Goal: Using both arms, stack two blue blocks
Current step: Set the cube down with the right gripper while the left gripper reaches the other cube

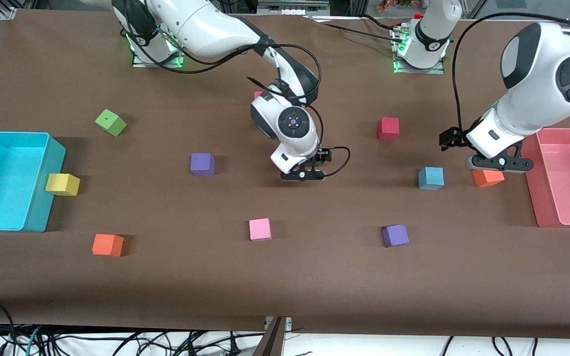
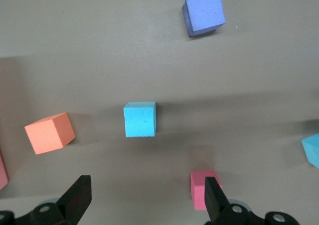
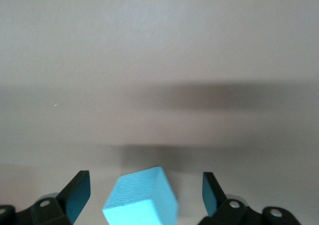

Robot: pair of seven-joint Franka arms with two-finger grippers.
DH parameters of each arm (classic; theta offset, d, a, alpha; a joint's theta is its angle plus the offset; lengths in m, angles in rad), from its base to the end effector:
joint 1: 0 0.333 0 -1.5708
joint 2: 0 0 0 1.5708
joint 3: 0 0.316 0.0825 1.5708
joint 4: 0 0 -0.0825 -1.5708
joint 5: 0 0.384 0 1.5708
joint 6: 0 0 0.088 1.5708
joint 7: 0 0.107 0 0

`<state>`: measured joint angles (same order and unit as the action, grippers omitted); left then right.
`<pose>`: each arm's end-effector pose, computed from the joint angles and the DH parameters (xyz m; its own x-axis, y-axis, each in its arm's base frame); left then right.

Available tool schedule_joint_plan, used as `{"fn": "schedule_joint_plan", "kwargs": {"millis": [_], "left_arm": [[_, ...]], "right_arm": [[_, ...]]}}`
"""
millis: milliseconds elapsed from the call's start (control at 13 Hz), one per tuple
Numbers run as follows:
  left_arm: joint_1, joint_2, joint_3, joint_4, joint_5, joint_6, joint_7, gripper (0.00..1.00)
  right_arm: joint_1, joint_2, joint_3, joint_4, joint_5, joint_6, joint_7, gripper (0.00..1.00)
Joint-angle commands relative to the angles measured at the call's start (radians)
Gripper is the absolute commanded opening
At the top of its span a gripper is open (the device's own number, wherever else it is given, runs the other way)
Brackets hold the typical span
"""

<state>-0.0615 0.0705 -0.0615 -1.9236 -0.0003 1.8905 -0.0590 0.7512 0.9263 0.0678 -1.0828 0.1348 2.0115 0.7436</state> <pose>0.5608 -0.0688 0.4444 0.9926 -0.0635 -0.1034 -0.0640 -0.9979 -0.0015 0.5350 0.5587 0.2637 0.9927 -0.0014 -0.1209 -0.0168 -0.9918 -0.1269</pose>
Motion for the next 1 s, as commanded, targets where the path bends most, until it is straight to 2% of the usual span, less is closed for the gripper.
{"fn": "schedule_joint_plan", "kwargs": {"millis": [0, 230, 537, 613, 690, 767, 920], "left_arm": [[0.028, -0.011, 0.003, -0.089, 0.002, 0.099, 0.019, 1.00], [0.031, 0.031, 0.020, -0.155, 0.002, 0.185, 0.021, 1.00], [0.031, 0.129, 0.039, -0.178, 0.002, 0.295, 0.021, 1.00], [0.029, 0.143, 0.039, -0.202, 0.002, 0.350, 0.021, 1.00], [0.029, 0.158, 0.039, -0.227, 0.002, 0.416, 0.021, 1.00], [0.029, 0.179, 0.039, -0.244, 0.000, 0.477, 0.021, 1.00], [0.028, 0.233, 0.040, -0.245, 0.000, 0.544, 0.021, 1.00]], "right_arm": [[-0.081, -0.090, 0.012, -0.013, 0.014, -0.153, -0.114, 0.99], [-0.140, -0.154, 0.012, -0.014, 0.014, -0.270, -0.205, 0.99], [-0.213, -0.204, 0.012, -0.029, 0.026, -0.349, -0.401, 0.99], [-0.225, -0.205, 0.007, -0.052, 0.078, -0.332, -0.499, 1.00], [-0.231, -0.220, -0.002, -0.103, 0.159, -0.288, -0.689, 1.00], [-0.240, -0.242, -0.012, -0.176, 0.230, -0.205, -0.837, 1.00], [-0.243, -0.289, 0.000, -0.332, 0.293, -0.026, -0.991, 1.00]]}}
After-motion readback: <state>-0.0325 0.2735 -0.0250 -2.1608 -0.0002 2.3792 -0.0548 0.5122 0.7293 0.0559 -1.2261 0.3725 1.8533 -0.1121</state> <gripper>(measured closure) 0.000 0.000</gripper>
